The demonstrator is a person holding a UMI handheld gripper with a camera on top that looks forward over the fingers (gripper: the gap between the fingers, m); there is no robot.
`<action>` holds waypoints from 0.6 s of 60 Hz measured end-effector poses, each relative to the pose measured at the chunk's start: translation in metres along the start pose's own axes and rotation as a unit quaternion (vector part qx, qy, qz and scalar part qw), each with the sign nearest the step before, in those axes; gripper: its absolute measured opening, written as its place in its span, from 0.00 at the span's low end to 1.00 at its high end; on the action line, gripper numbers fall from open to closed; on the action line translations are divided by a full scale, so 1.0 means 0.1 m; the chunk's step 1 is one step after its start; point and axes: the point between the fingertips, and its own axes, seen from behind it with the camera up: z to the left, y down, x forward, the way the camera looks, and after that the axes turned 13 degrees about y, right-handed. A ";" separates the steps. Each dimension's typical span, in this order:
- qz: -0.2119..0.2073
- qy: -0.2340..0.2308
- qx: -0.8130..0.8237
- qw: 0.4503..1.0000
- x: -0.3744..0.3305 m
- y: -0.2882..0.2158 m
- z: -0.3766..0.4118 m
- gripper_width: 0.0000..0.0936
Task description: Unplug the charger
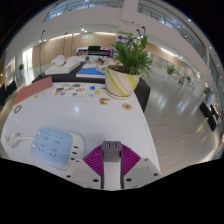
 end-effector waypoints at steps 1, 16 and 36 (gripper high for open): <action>0.001 0.001 -0.002 1.000 0.03 0.03 0.00 0.22; 0.028 -0.025 -0.010 0.999 0.26 0.23 0.20 0.36; 0.008 -0.005 0.022 1.000 -1.09 -0.23 -0.31 0.91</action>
